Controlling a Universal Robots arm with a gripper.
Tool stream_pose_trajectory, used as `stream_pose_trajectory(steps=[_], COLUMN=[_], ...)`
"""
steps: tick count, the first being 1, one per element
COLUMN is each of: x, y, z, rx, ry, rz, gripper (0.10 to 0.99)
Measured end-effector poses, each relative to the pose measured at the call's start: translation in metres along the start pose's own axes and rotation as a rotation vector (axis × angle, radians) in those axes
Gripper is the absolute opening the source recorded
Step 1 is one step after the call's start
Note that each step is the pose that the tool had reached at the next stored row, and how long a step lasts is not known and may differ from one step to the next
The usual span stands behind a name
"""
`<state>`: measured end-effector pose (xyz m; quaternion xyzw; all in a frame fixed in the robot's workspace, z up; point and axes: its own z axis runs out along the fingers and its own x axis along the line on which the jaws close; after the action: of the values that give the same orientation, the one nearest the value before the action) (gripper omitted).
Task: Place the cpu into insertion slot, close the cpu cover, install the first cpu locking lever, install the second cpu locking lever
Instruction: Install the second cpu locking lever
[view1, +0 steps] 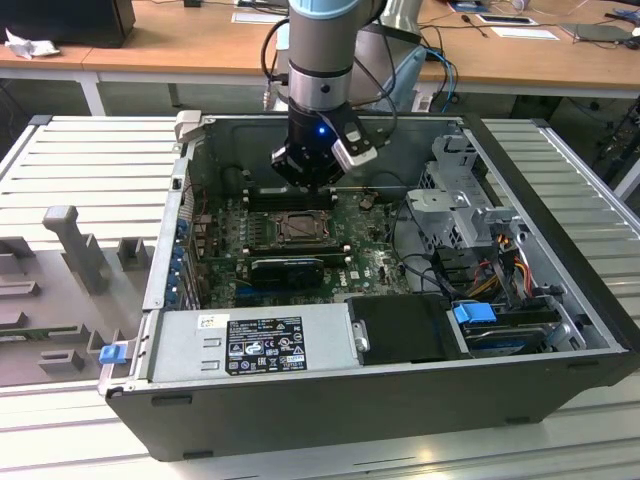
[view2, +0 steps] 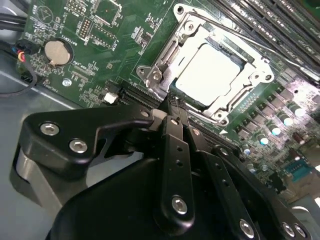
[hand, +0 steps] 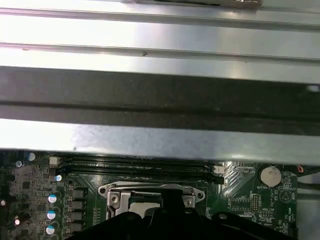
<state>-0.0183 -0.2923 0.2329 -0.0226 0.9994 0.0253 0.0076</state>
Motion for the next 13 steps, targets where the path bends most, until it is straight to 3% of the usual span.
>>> stream_pose_trajectory(steps=[3, 11, 13], x=[-0.0002, 0.0009, 0.001], y=[0.0003, -0.0202, -0.022], z=[-0.0162, -0.0172, -0.0172], rx=[0.002, 0.004, 0.004], ry=[0.0001, 0.0001, 0.0], rz=[0.0, 0.0, 0.0], gripper=[0.106, 0.106, 0.106])
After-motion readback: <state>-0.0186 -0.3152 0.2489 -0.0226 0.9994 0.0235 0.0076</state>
